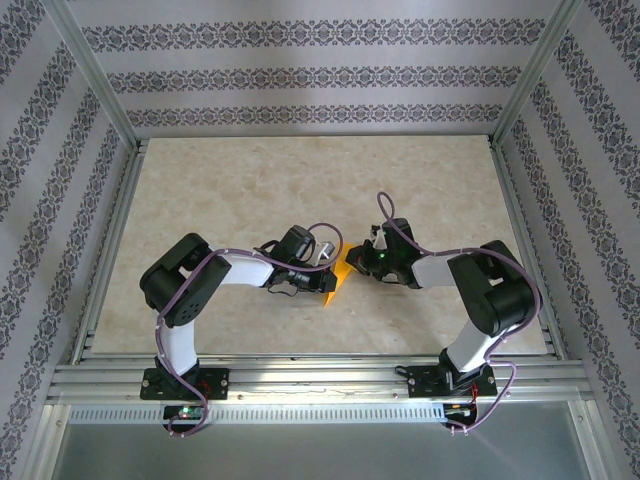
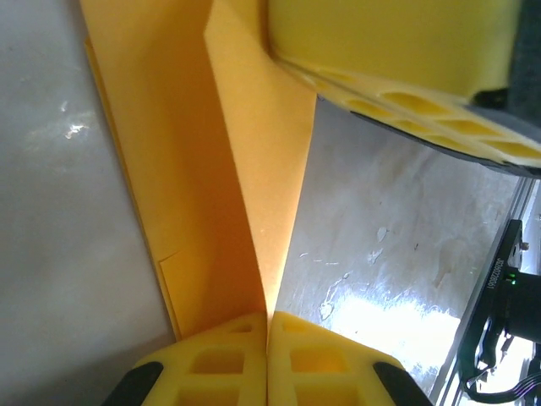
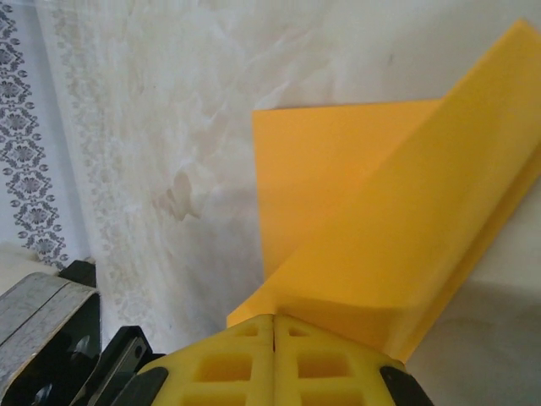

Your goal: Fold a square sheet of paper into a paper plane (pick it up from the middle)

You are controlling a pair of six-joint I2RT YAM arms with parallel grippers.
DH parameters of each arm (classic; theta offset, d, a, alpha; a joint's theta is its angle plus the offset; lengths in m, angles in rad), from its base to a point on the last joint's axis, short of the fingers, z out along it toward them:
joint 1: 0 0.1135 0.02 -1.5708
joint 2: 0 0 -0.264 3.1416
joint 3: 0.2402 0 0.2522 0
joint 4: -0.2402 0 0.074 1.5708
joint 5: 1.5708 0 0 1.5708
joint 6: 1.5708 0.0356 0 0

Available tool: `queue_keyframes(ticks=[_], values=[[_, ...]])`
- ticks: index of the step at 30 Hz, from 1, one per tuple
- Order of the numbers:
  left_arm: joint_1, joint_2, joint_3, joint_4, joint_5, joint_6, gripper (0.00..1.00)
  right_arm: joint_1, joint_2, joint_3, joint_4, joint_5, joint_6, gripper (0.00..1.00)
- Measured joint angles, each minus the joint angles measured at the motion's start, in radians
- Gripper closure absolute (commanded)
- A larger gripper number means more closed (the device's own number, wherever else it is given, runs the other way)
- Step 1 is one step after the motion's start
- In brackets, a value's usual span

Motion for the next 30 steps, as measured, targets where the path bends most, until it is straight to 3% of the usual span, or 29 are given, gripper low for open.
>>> queue_keyframes(ticks=[18,30], values=[[0.019,0.017,0.002,0.014,0.049,-0.031,0.99,-0.024,-0.069,-0.060,0.029,-0.093,-0.061,0.93],[0.031,0.028,0.005,0.021,0.082,-0.043,0.99,-0.011,0.023,-0.029,0.044,-0.113,-0.064,0.93]])
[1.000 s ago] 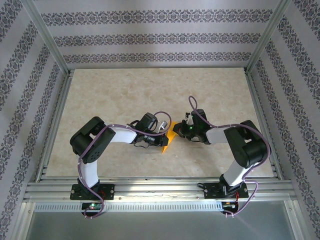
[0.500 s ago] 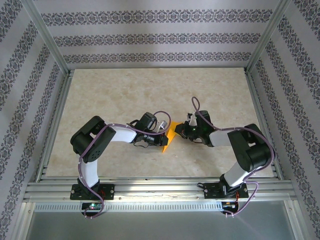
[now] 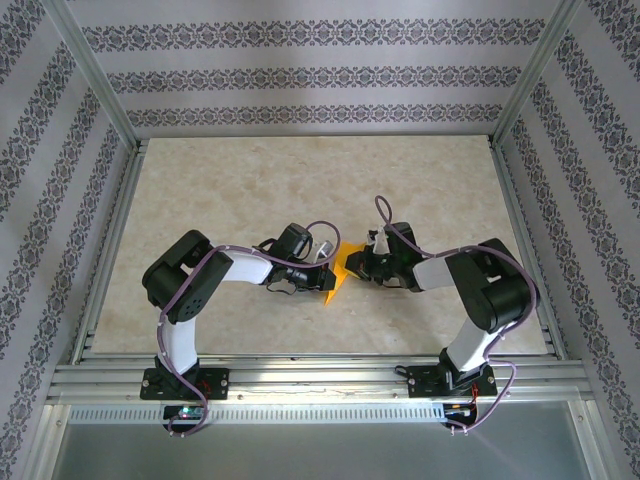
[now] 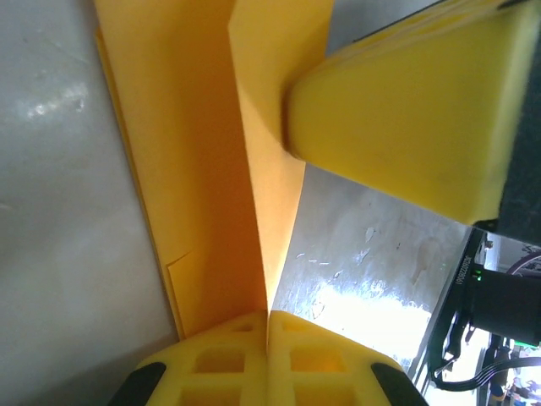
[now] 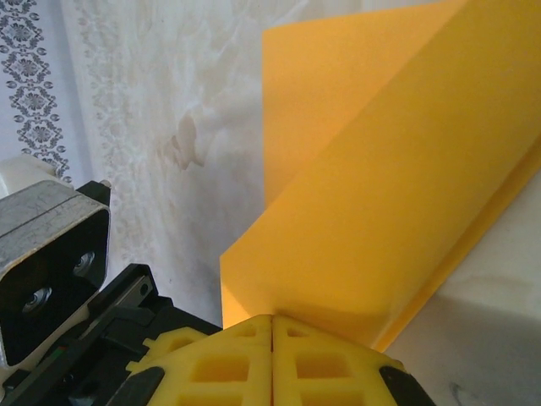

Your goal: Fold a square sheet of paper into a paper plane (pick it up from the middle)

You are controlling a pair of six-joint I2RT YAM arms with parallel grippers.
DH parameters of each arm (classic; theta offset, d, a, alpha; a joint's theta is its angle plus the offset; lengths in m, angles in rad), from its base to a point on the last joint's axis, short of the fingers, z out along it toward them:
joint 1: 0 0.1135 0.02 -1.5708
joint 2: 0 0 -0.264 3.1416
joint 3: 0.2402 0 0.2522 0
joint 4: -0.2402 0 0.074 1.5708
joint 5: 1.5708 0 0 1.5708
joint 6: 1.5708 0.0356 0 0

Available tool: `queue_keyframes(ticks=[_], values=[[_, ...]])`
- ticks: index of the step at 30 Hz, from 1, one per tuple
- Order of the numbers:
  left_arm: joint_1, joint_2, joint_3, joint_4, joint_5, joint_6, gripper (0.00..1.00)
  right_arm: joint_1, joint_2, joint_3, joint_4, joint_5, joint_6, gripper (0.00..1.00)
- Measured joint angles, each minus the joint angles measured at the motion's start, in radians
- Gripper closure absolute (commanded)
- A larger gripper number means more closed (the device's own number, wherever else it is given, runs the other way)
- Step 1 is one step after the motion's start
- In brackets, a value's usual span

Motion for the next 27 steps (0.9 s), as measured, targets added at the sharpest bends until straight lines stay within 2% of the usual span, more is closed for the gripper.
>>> queue_keyframes(ticks=[15,24,27], values=[[0.001,0.003,0.007,-0.011,0.004,-0.002,0.97,-0.002,0.038,0.021,-0.002,0.000,-0.007,0.94],[0.001,0.001,0.013,-0.021,0.013,-0.002,0.88,-0.008,0.078,0.044,-0.008,-0.029,-0.023,0.95],[0.001,-0.002,0.015,-0.024,0.020,-0.002,0.81,-0.008,0.082,0.046,-0.009,-0.037,-0.026,0.95]])
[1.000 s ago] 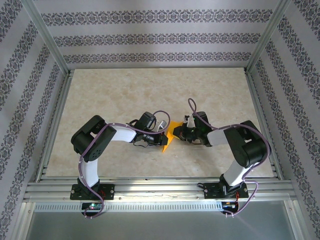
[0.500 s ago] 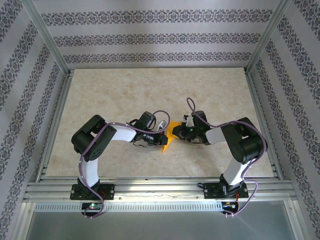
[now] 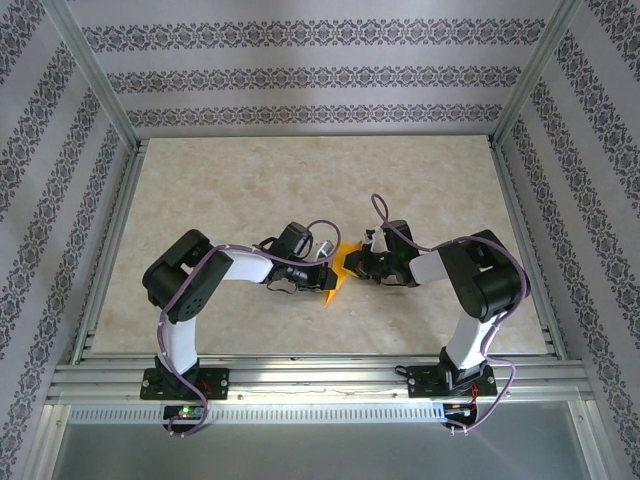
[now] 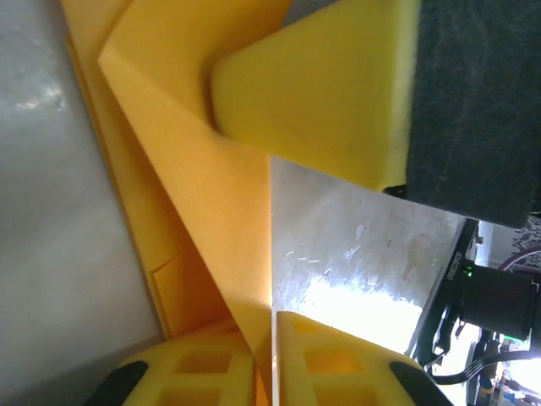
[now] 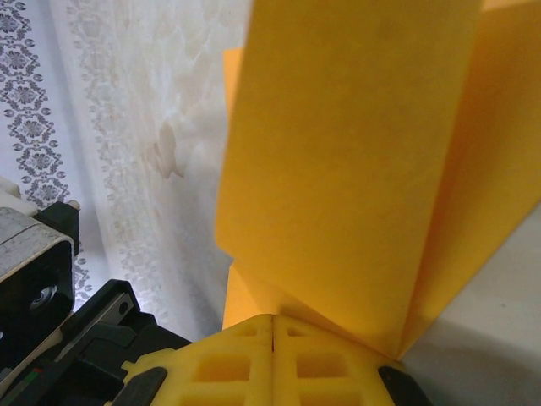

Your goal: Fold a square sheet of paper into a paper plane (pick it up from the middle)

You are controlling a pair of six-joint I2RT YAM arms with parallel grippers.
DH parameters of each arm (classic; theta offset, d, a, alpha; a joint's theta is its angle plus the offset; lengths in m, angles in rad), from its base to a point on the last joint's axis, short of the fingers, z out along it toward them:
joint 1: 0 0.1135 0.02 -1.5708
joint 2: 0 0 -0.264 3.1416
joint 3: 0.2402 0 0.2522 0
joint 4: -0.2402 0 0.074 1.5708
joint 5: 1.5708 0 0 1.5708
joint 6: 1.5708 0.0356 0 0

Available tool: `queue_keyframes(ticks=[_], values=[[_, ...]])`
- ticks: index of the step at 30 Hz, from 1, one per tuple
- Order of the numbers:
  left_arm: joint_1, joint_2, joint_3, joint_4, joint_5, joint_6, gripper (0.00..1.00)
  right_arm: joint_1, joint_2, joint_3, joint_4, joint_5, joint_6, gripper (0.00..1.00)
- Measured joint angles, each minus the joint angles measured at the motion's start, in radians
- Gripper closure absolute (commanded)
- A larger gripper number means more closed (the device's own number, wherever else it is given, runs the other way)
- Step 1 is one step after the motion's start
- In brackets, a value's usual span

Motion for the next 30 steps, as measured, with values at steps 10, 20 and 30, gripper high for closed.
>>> queue_keyframes(ticks=[10,20,30], values=[[-0.003,-0.019,-0.002,-0.011,-0.006,-0.007,0.81,0.000,0.003,0.003,-0.006,-0.007,-0.010,0.96],[-0.003,-0.043,-0.039,-0.012,-0.008,-0.032,0.94,0.000,0.002,0.022,-0.052,-0.008,-0.032,0.97],[-0.003,-0.047,-0.064,0.015,0.000,-0.036,1.00,0.003,-0.002,0.087,-0.209,0.016,-0.105,0.98]])
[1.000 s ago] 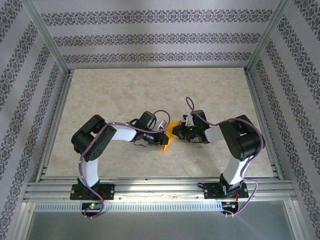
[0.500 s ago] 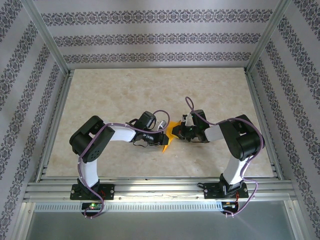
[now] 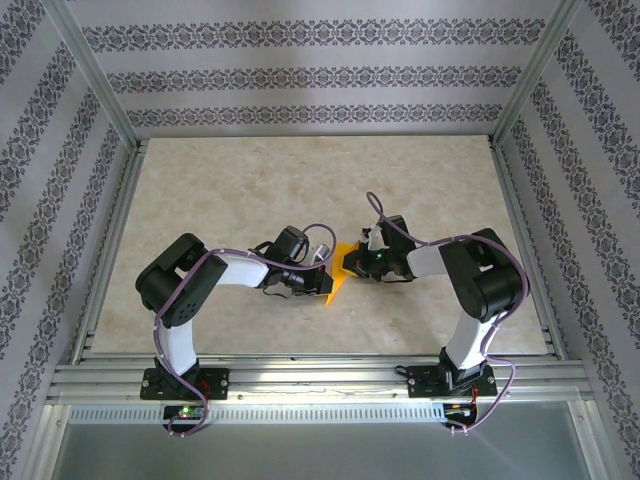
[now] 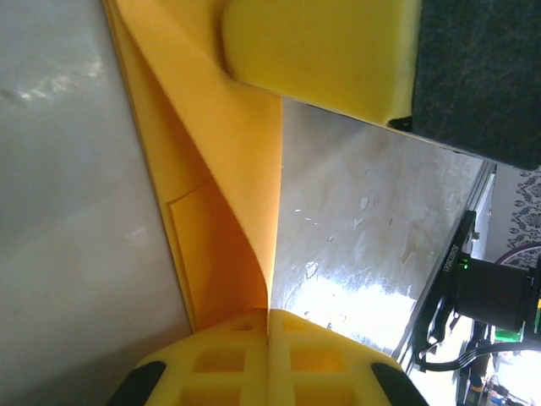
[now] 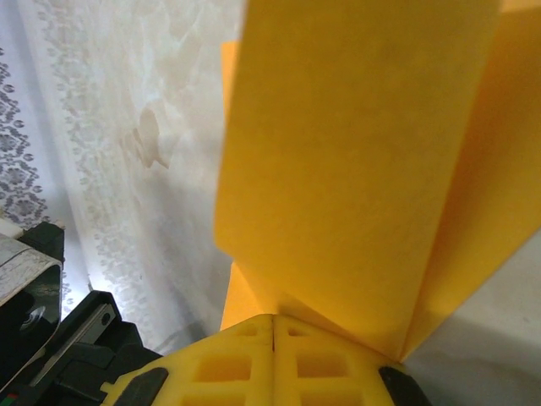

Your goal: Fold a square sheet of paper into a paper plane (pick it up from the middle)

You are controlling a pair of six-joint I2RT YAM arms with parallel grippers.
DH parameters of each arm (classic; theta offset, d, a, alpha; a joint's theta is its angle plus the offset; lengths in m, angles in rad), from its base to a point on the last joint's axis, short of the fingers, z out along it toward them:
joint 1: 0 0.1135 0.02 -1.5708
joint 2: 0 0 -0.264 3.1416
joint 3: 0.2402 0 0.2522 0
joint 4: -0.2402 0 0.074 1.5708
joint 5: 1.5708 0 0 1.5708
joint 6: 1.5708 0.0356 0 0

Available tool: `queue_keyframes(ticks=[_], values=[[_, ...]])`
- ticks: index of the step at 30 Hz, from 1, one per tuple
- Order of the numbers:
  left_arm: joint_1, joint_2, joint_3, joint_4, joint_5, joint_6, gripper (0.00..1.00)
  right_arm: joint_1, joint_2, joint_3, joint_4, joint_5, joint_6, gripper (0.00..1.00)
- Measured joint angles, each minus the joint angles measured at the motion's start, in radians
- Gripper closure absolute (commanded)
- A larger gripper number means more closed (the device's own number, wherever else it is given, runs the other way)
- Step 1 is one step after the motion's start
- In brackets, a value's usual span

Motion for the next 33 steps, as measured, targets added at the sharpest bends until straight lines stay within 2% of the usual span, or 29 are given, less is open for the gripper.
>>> queue_keyframes(ticks=[8,13,17,19,20,21,26,28,30,33], values=[[0.000,0.007,-0.008,0.002,0.029,0.015,0.93,0.011,-0.006,0.023,-0.059,0.029,-0.027,0.99],[0.001,0.007,-0.011,-0.014,0.049,0.034,0.93,0.012,-0.006,0.027,-0.068,0.033,-0.027,1.00],[0.001,0.007,-0.014,-0.016,0.054,0.040,1.00,0.012,-0.006,0.027,-0.069,0.034,-0.027,1.00],[0.001,0.007,-0.017,-0.017,0.058,0.046,1.00,0.012,-0.006,0.027,-0.069,0.034,-0.027,1.00],[0.001,0.006,-0.018,-0.016,0.059,0.048,0.99,0.012,-0.006,0.027,-0.069,0.034,-0.027,1.00],[0.001,0.006,-0.018,-0.016,0.059,0.050,0.93,0.012,-0.006,0.027,-0.069,0.034,-0.027,1.00],[0.001,-0.004,-0.021,-0.027,0.067,0.064,0.86,0.012,-0.006,0.027,-0.069,0.034,-0.027,1.00],[0.000,-0.013,-0.028,-0.040,0.069,0.070,0.87,0.012,-0.006,0.027,-0.069,0.034,-0.027,1.00],[0.000,-0.017,-0.031,-0.056,0.070,0.076,0.96,0.012,-0.006,0.027,-0.069,0.034,-0.027,1.00],[0.001,-0.018,-0.036,-0.066,0.067,0.086,1.00,0.012,-0.006,0.027,-0.069,0.034,-0.027,1.00]])
